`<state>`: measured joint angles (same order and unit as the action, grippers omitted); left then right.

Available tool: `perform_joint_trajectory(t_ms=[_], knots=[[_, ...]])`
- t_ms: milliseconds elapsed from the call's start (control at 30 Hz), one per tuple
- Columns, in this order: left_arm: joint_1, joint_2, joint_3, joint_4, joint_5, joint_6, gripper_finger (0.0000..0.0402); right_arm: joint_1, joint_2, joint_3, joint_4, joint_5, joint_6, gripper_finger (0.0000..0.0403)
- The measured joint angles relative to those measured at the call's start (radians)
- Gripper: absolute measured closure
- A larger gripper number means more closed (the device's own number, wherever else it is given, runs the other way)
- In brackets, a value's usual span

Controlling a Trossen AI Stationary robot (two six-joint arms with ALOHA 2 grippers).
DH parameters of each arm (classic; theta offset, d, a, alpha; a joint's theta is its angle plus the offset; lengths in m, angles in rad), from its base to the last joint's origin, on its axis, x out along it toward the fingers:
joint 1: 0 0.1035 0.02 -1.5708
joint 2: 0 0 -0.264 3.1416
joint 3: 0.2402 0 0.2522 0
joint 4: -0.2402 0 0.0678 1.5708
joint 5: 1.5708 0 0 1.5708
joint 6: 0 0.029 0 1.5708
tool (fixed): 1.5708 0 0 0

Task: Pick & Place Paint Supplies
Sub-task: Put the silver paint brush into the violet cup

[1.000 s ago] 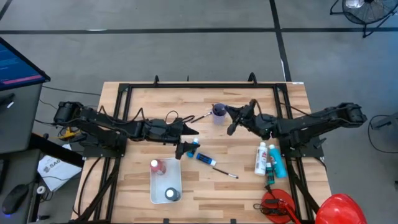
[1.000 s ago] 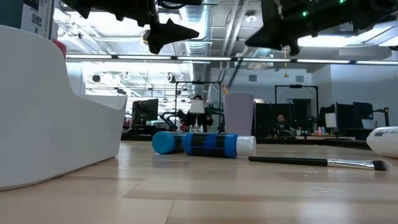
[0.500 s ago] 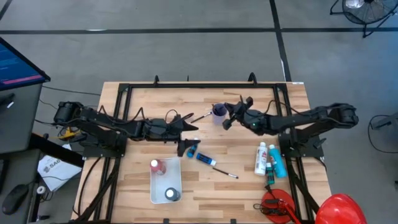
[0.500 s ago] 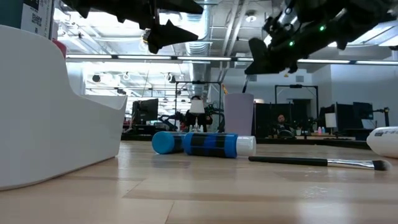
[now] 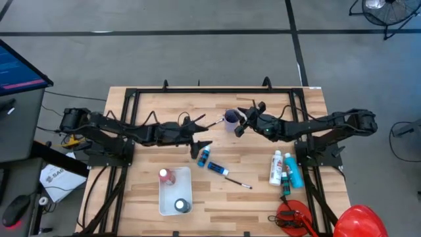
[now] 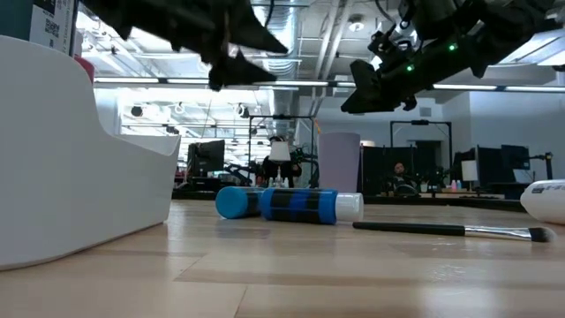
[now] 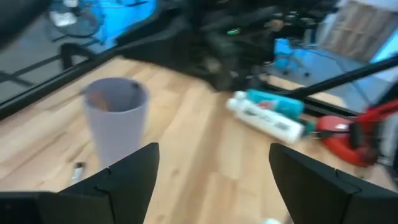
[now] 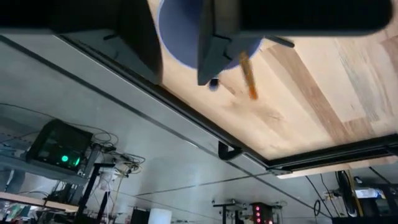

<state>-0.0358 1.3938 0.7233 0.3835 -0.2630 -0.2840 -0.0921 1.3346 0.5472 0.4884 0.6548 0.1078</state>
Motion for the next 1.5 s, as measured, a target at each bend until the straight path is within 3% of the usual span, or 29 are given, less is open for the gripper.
perform_joint_trajectory(t_ms=[267, 533, 1033, 1233, 1500], knots=[[0.147, 0.135, -0.007, -0.004, 0.014, -0.065, 0.0105, 0.023, 0.0, 0.015, 0.023, 0.0, -0.003, 0.0229], [0.229, 0.268, 0.08, -0.002, 0.08, -0.02, 0.0105, 0.119, -0.006, 0.047, 0.017, 0.0, -0.038, 0.0194], [0.28, 0.516, 0.276, -0.148, 0.05, 0.02, 0.0105, 0.303, -0.163, 0.05, -0.006, 0.0, -0.072, 0.0207], [0.286, 0.551, 0.286, -0.149, -0.037, 0.045, 0.0105, 0.34, -0.188, 0.049, -0.014, 0.0, -0.093, 0.0218], [0.287, 0.582, 0.321, -0.18, -0.041, 0.046, 0.0105, 0.341, -0.188, 0.05, -0.017, 0.0, -0.092, 0.023]])
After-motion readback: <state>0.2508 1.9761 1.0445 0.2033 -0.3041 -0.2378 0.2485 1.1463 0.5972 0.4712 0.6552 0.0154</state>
